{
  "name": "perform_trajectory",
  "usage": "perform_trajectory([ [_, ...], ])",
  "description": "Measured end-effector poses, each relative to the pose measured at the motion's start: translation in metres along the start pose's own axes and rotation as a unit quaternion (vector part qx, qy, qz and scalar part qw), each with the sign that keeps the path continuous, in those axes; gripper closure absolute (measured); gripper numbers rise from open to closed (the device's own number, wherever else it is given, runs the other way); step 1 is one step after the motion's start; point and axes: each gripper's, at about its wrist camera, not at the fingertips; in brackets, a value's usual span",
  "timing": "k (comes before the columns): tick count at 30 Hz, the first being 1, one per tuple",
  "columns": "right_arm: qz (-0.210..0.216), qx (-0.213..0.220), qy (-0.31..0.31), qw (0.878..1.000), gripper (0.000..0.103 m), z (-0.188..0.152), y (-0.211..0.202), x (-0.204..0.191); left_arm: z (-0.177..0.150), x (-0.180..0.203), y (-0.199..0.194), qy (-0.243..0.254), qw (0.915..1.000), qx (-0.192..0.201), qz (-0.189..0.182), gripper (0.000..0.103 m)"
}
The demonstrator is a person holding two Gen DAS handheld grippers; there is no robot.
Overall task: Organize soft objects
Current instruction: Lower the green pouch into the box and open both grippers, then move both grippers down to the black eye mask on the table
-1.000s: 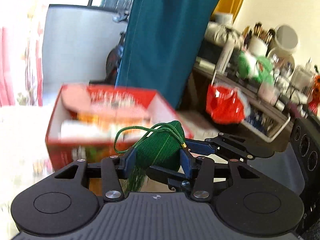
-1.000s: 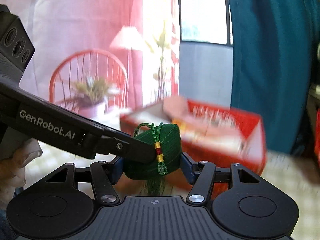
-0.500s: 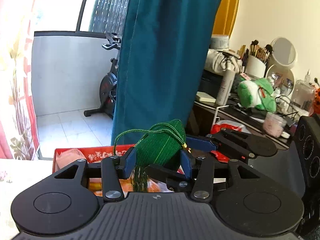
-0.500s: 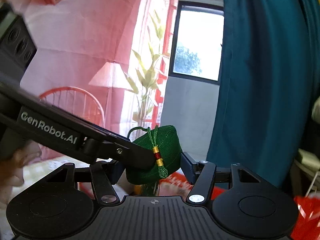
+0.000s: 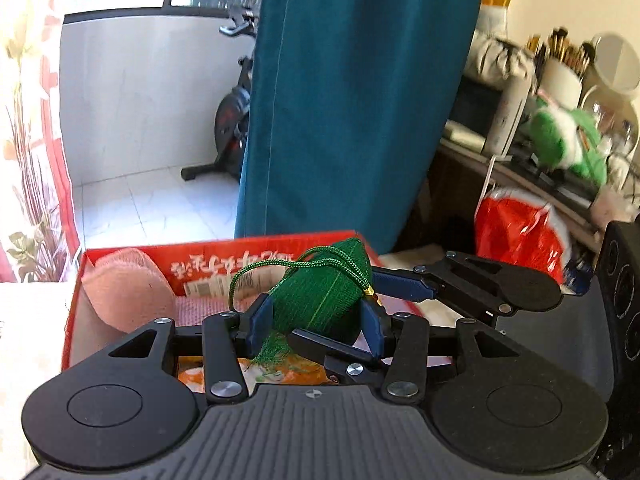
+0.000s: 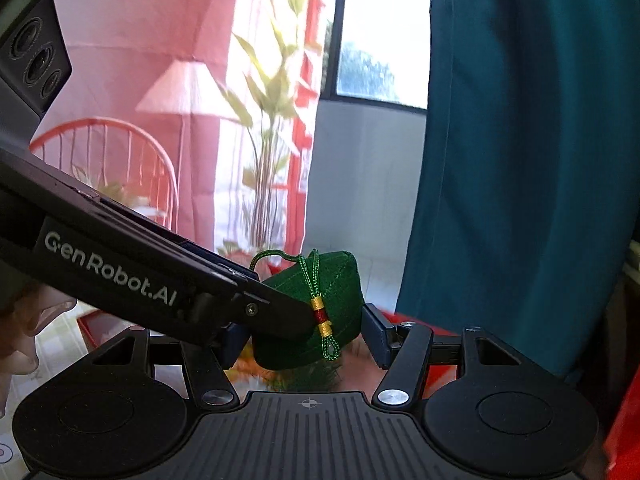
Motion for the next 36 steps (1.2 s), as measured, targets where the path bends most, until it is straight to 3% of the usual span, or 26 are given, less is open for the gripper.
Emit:
perform_trajectory([
  [4, 0.000, -0.022, 0.011, 1.000, 0.047, -0.016, 0.011, 0.003, -0.006, -0.006, 0.010, -0.007, 0.9998, -0.003, 0.019, 0.052],
  [6, -0.013, -0.036, 0.009, 0.999, 0.046, -0.020, 0.015, 0.002, -0.007, -0.006, 0.012, -0.012, 0.9990, -0.001, 0.044, 0.046],
  [12, -0.034, -0.057, 0.017, 0.998, 0.043, -0.027, 0.009, 0.005, -0.016, -0.015, -0.004, -0.015, 0.9964, 0.011, 0.083, 0.046],
  [18, -0.017, -0.034, 0.031, 0.999, 0.041, -0.026, -0.029, -0.002, -0.038, -0.008, -0.039, -0.003, 0.9944, 0.011, 0.105, 0.046],
  [25, 0.011, -0.021, 0.015, 1.000, 0.037, -0.031, -0.083, -0.037, -0.083, -0.005, -0.086, -0.016, 0.9937, 0.000, 0.111, 0.046],
  [36, 0.043, -0.130, 0.018, 0.990, 0.037, -0.120, -0.118, -0.094, -0.173, -0.012, -0.136, -0.061, 0.9901, -0.028, 0.124, 0.045],
])
Point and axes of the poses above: each gripper's, at about its wrist camera, not at the fingertips, and y roughly the way its jaws point, x to its right, z to its top, and after that the axes turned 4 degrees about -y, right-handed
